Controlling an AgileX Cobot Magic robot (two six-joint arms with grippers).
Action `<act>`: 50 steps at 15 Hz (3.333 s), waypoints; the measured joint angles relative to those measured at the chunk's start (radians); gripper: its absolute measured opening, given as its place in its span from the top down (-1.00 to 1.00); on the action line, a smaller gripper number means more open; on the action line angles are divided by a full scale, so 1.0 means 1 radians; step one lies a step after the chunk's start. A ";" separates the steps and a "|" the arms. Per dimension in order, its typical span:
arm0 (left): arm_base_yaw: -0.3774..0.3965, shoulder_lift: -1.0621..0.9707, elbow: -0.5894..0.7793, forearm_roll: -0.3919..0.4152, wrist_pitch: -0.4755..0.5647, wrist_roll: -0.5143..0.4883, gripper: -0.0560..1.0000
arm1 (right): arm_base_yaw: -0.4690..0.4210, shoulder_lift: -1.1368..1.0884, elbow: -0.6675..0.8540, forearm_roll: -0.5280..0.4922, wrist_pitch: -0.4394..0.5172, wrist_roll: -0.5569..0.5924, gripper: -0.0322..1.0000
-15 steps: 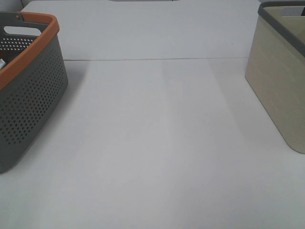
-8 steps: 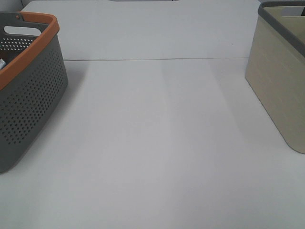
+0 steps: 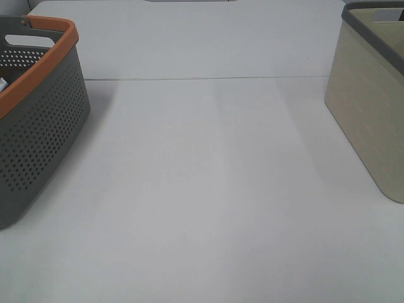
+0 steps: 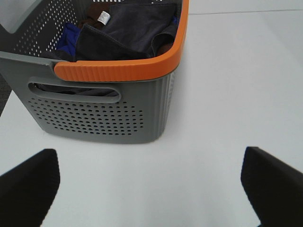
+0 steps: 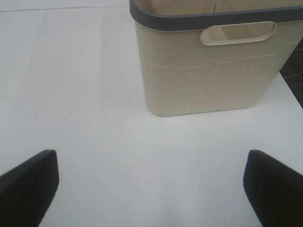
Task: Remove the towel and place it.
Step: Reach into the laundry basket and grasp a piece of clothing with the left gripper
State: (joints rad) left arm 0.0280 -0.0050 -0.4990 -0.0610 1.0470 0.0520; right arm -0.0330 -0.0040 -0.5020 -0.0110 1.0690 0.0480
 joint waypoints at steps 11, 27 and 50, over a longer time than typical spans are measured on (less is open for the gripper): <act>0.000 0.000 0.000 0.000 0.000 0.000 -0.97 | 0.000 0.000 0.000 0.000 0.000 0.000 -0.93; 0.000 0.000 0.000 0.000 0.000 0.000 -0.97 | 0.000 0.000 0.000 0.000 0.000 0.000 -0.93; 0.000 1.316 -0.939 -0.042 0.166 0.619 -0.97 | 0.000 0.000 0.000 0.000 0.000 0.000 -0.93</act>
State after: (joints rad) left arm 0.0280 1.3110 -1.4380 -0.1030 1.2130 0.6710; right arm -0.0330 -0.0040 -0.5020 -0.0110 1.0690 0.0480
